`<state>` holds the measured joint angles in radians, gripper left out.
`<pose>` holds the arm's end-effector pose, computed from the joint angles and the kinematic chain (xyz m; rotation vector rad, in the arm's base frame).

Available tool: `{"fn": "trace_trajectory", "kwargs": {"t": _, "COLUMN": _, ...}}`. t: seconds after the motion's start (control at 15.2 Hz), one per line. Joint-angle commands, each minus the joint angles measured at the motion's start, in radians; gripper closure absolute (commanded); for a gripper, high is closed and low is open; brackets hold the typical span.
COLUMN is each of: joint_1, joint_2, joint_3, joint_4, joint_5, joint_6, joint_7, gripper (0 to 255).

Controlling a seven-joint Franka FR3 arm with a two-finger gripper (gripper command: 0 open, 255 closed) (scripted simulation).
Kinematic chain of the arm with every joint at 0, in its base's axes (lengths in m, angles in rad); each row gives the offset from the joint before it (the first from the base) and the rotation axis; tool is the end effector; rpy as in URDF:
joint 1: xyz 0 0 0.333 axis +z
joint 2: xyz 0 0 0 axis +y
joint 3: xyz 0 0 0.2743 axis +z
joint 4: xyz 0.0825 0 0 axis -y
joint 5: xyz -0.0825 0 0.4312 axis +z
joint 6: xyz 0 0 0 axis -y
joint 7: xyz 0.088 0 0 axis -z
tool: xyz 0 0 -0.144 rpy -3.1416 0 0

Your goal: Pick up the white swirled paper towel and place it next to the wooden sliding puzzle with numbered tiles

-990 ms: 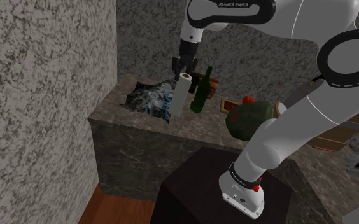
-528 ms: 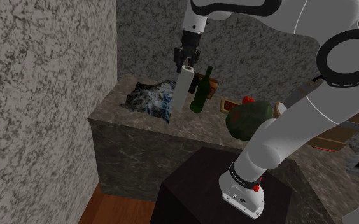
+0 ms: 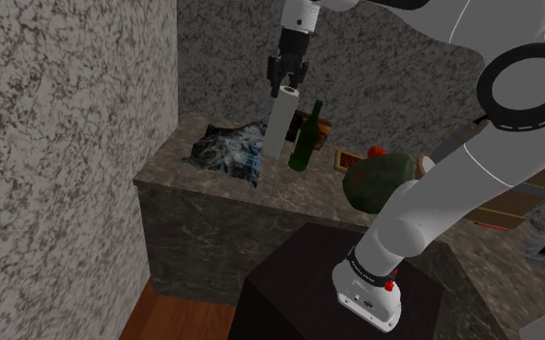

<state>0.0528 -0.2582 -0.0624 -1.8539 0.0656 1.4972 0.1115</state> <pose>0.5164 0.0027 0.5393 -3.0561 0.1785 0.1579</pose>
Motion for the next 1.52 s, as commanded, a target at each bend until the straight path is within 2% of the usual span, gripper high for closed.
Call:
{"fn": "trace_trajectory", "kwargs": {"t": 0.0, "joint_1": 0.001, "joint_2": 0.008, "joint_3": 0.000, "joint_4": 0.038, "joint_5": 0.001, "joint_6": -0.030, "joint_7": 0.003, "gripper": 255}}
{"fn": "trace_trajectory", "kwargs": {"t": 0.86, "joint_1": 0.001, "joint_2": 0.074, "joint_3": -0.003, "joint_4": 0.286, "joint_5": 0.006, "joint_6": -0.212, "joint_7": 0.012, "gripper": 255}}
{"fn": "trace_trajectory", "kwargs": {"t": 1.45, "joint_1": -0.089, "joint_2": 0.089, "joint_3": -0.141, "joint_4": 0.311, "joint_5": -0.042, "joint_6": -0.236, "joint_7": -0.223, "gripper": 255}}
